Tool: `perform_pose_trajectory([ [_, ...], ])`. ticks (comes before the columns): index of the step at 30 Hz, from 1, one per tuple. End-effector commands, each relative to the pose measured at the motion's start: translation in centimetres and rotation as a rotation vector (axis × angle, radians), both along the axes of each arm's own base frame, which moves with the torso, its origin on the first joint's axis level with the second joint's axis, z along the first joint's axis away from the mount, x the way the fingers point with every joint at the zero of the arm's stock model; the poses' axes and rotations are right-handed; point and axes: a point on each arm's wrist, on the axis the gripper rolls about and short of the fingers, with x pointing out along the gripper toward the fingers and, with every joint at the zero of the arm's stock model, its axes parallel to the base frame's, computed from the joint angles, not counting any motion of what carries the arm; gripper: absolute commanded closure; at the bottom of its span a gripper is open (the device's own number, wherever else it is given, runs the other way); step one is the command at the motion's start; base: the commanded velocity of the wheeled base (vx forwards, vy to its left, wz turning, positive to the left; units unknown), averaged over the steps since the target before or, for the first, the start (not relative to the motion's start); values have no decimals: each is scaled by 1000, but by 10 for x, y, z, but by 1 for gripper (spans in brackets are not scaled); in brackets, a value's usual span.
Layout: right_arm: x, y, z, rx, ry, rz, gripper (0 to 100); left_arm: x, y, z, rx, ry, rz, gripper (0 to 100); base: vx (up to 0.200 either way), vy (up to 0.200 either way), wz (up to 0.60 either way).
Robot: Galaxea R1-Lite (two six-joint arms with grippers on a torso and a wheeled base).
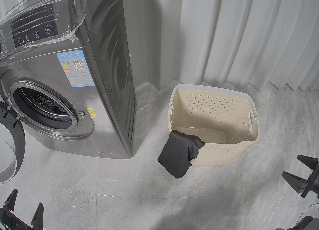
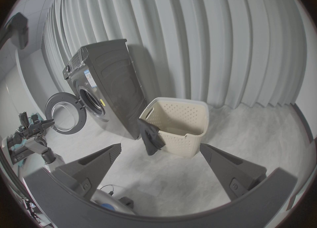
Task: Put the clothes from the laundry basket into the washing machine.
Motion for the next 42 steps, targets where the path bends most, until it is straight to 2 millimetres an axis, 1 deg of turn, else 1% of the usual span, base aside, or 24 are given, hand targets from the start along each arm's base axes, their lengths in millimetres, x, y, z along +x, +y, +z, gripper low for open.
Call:
perform_pose_trajectory([
  [1,116,56,-32,8,312,228,0,0,0,-5,-3,0,-1,0,0,0,0],
  [3,132,70,-43,38,315,247,0,0,0,-5,-5,1,0,0,0,0,0],
  [6,148,87,-58,39,291,273,0,0,0,-5,-6,0,0,0,0,0,0],
  [7,149,88,-59,38,291,272,0,0,0,-5,-6,0,-1,0,0,0,0],
  [8,157,96,-66,30,270,257,0,0,0,-5,-6,0,-1,0,0,0,0],
  [9,161,101,-69,22,255,244,0,0,0,-5,-6,1,-1,0,0,0,0],
  [10,163,103,-70,20,247,240,0,0,0,-5,-6,1,0,0,0,0,0],
  [12,176,111,-77,13,221,225,0,0,0,-5,-8,0,-1,0,0,0,0],
  [13,180,113,-80,14,222,227,0,0,0,-5,-8,0,0,0,0,0,0],
  [23,207,131,-82,18,193,233,0,0,0,-5,-8,0,0,0,0,0,0],
  [31,229,142,-97,4,203,232,0,0,0,-5,-10,0,0,0,0,0,0],
  [32,234,145,-101,-10,197,224,0,0,0,-5,-8,0,0,0,0,0,0],
  [33,234,145,-101,-10,197,224,0,0,0,-5,-8,0,0,0,0,0,0],
  [34,240,148,-103,-17,186,216,0,0,0,-5,-8,0,2,0,0,0,0],
  [39,254,155,-106,-14,167,218,0,0,0,-5,-10,1,0,0,0,0,0],
  [42,262,159,-111,-15,167,215,0,0,0,-5,-10,0,2,0,0,0,0],
])
